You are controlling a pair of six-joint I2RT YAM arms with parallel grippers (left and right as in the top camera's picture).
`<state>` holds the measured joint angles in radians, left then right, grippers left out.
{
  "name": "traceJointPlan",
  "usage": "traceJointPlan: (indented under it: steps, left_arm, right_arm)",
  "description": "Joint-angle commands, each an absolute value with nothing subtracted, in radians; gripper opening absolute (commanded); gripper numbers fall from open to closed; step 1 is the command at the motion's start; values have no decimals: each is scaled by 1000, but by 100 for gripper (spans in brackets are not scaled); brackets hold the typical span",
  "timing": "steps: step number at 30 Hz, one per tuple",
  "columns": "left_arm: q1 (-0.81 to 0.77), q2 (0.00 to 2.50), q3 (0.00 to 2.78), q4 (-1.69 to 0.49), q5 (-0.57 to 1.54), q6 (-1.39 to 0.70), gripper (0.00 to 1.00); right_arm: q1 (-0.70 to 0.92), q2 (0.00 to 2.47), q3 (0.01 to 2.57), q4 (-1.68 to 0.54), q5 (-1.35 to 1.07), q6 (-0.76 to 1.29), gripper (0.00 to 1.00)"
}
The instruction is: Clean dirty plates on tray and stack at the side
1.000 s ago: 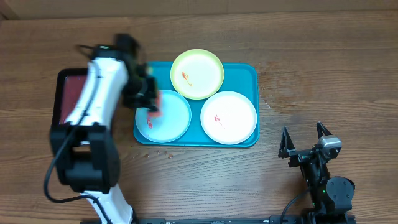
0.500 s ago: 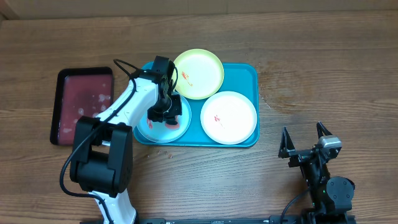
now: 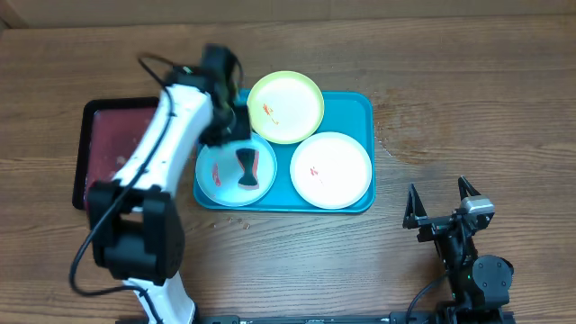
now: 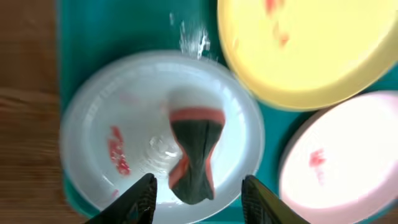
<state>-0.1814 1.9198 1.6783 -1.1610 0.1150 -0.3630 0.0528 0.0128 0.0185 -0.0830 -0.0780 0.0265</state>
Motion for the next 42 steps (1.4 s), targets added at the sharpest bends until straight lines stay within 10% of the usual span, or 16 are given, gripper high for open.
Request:
traceJointPlan:
  steps: [1,3,12,25,34,42]
  left_arm:
    - [-133,1827,1790,-1195,104,-337,66]
    - [-117,1805,1794,-1197,104,-337,100]
    - [-112,1812,1791,-1227,104,-337,100]
    - [-112,1812,1791,-1246,131,-337,100]
    - [-112,1812,1790,-1254,131,-337,100]
    - [-112,1812,1790,-1260,131,-337,100]
  right_arm:
    - [51,3,8,-28,-115,64,100]
    - [51,3,8,-4,-240,150,100]
    - [50,4,101,583,-324,288,100]
    - [51,692,1201,-742,-321,25,100]
    - [60,1118,1429,-731,-944,173,100]
    - [286,1440,1507,-960,-458,236,100]
